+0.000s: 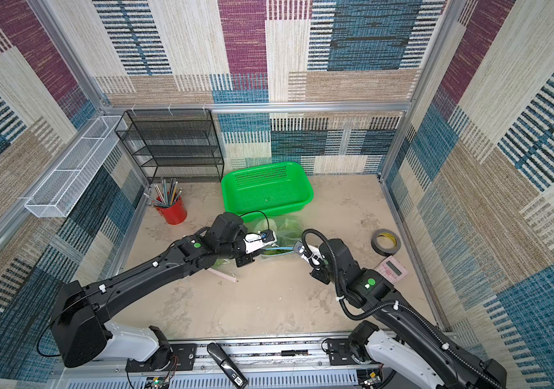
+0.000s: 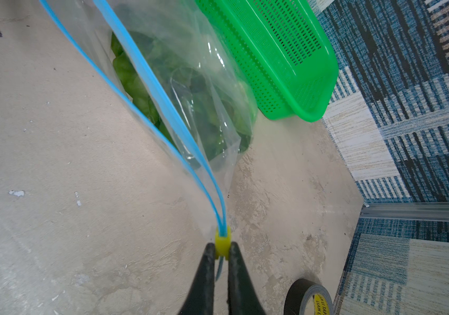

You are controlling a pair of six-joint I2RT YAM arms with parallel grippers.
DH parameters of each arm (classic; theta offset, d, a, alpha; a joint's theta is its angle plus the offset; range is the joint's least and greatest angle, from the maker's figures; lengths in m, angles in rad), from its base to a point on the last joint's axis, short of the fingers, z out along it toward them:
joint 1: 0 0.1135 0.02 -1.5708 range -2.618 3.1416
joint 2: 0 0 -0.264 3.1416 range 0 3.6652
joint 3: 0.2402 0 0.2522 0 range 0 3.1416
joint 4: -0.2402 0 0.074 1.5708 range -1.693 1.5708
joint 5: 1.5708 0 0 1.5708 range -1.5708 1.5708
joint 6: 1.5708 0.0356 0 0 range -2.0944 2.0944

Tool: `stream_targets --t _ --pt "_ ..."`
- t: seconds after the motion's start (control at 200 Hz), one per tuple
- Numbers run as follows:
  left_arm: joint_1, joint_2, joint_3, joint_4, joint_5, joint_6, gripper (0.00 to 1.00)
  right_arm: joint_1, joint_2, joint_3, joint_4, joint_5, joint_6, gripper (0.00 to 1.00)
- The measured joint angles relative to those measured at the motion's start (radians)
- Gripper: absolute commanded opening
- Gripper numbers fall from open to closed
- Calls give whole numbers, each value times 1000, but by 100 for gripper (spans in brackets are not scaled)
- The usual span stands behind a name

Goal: Open the zip-top bag and take out the chinese cabbages
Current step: Adjust the zipper food storage bag at the center of the board.

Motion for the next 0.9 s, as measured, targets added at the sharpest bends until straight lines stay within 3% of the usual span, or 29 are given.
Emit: stream_targets --t 0.245,0.396,0.681,0.902 --pt "0 7 -2 1 -26 3 13 -2 -6 0 0 0 0 12" --pt "0 5 -6 2 -25 3 0 -3 -11 0 0 0 0 12" --pt "0 0 -13 6 12 -32 0 -3 -40 -16 2 4 10 14" --pt "-3 -1 -18 22 68 -130 0 -3 -48 -25 6 -4 49 19"
